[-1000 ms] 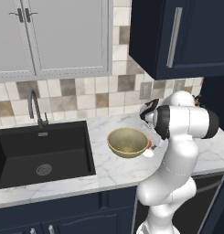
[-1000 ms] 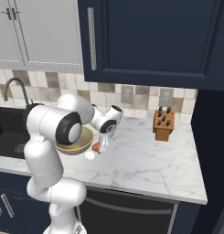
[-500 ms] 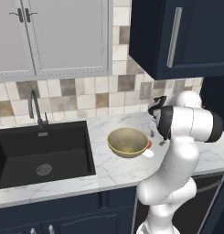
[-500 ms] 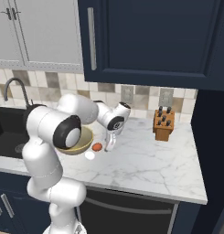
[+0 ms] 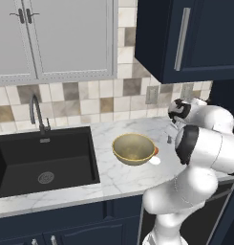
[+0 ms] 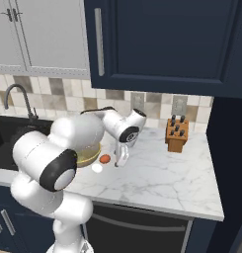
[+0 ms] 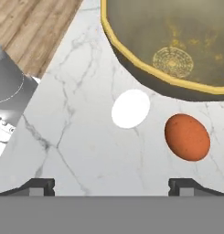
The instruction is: Gather the eggs and milk located in the vicinity of the sink area and place them right next to the bowl.
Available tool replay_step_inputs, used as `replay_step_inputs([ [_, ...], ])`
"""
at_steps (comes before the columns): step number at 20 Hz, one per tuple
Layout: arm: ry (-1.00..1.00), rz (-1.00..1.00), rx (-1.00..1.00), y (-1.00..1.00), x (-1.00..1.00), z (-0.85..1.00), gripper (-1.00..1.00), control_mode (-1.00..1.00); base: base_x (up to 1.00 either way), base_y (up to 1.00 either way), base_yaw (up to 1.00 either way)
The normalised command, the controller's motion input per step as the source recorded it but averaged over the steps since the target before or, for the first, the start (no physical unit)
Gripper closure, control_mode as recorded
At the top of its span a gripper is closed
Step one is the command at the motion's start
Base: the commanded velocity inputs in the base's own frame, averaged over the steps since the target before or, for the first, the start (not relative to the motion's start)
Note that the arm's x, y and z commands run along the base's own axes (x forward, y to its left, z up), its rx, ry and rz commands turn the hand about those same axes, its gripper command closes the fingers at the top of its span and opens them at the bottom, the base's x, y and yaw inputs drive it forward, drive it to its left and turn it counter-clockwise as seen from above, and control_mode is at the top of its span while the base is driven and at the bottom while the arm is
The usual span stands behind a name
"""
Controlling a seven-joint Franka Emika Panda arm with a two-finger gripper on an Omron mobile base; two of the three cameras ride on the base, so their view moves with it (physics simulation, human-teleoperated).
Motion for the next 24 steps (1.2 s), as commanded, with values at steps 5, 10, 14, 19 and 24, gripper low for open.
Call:
replay_step_inputs([
  [5,-0.19,0.0,-0.11,0.0,-1.0,0.39,-1.0,-1.0,0.0,0.0,0.0],
  [10,-0.14,0.04,-0.24,0.0,-0.94,0.52,-1.0,-1.0,0.0,0.0,0.0],
  [14,-0.06,0.07,-0.28,0.08,-0.44,0.65,-1.0,-1.0,0.0,0.0,0.0],
  [19,-0.01,0.37,-0.21,0.37,-0.07,0.57,-1.0,-1.0,0.0,0.0,0.0],
  [24,0.1,0.54,-0.04,0.48,0.02,0.45,-1.0,-1.0,0.0,0.0,0.0],
])
